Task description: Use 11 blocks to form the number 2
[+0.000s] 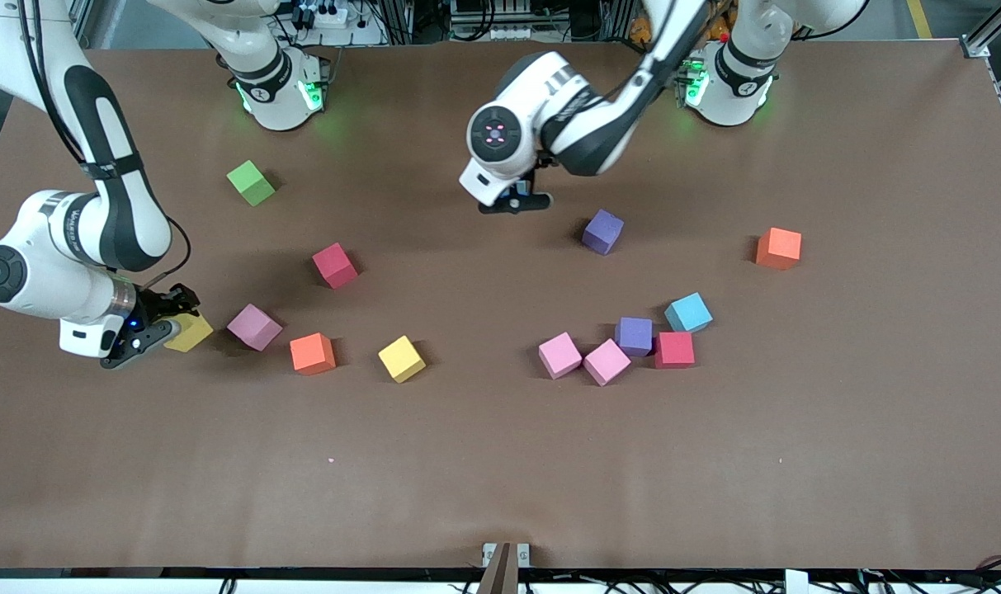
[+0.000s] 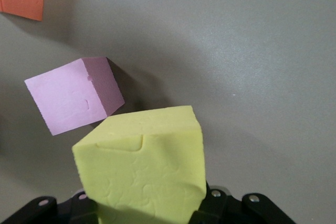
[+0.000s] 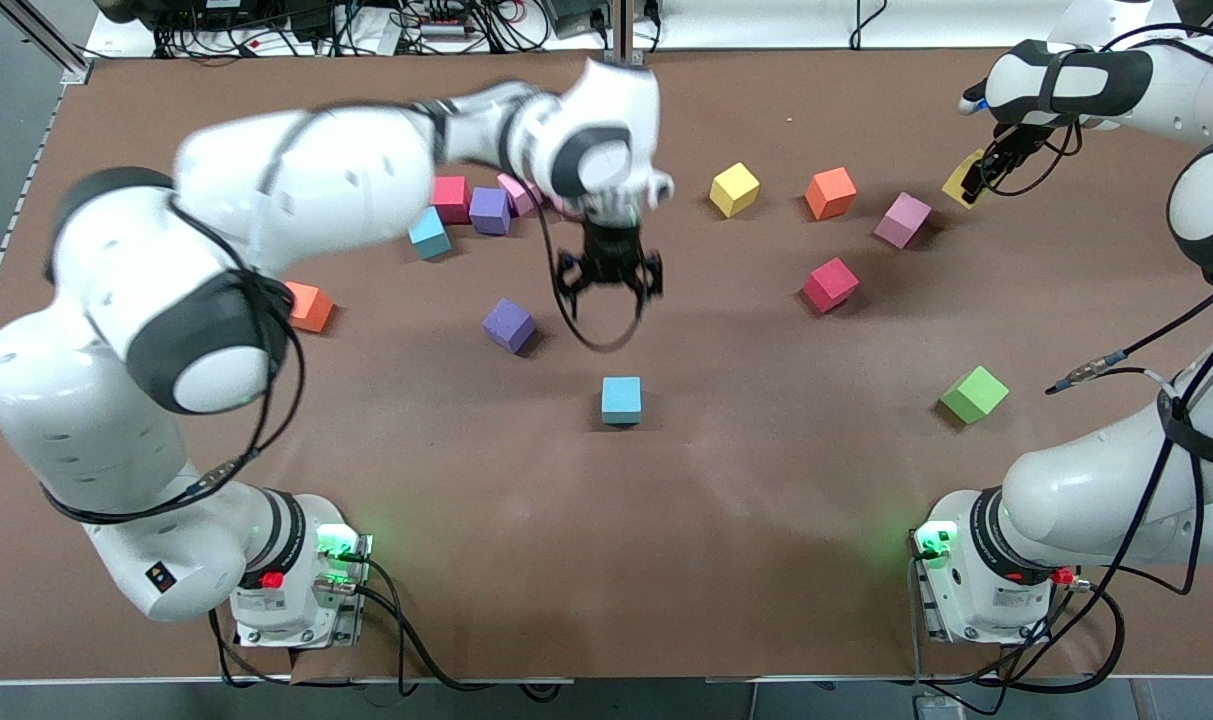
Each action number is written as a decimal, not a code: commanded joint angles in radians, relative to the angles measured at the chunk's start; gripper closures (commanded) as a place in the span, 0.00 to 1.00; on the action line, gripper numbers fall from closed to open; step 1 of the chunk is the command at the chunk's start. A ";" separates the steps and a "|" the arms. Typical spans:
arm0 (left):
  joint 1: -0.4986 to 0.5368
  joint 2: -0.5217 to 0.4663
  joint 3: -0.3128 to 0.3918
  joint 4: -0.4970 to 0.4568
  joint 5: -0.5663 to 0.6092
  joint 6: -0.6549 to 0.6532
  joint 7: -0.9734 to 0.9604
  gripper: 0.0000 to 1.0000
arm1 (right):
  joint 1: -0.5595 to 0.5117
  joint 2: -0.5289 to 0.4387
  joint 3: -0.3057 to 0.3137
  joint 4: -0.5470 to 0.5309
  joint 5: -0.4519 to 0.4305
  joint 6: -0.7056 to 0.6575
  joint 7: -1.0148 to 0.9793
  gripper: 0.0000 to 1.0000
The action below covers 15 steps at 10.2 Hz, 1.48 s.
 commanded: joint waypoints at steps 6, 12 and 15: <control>0.266 -0.271 -0.079 -0.422 0.134 0.256 -0.077 0.00 | 0.143 -0.095 0.002 -0.001 0.001 -0.107 0.001 0.63; 0.332 -0.184 -0.098 -0.577 0.120 0.582 -0.560 0.00 | 0.566 -0.258 0.002 -0.090 0.000 -0.159 -0.037 0.58; 0.327 -0.151 -0.099 -0.608 0.123 0.637 -0.603 0.00 | 0.797 -0.267 0.002 -0.133 -0.008 -0.135 -0.034 0.56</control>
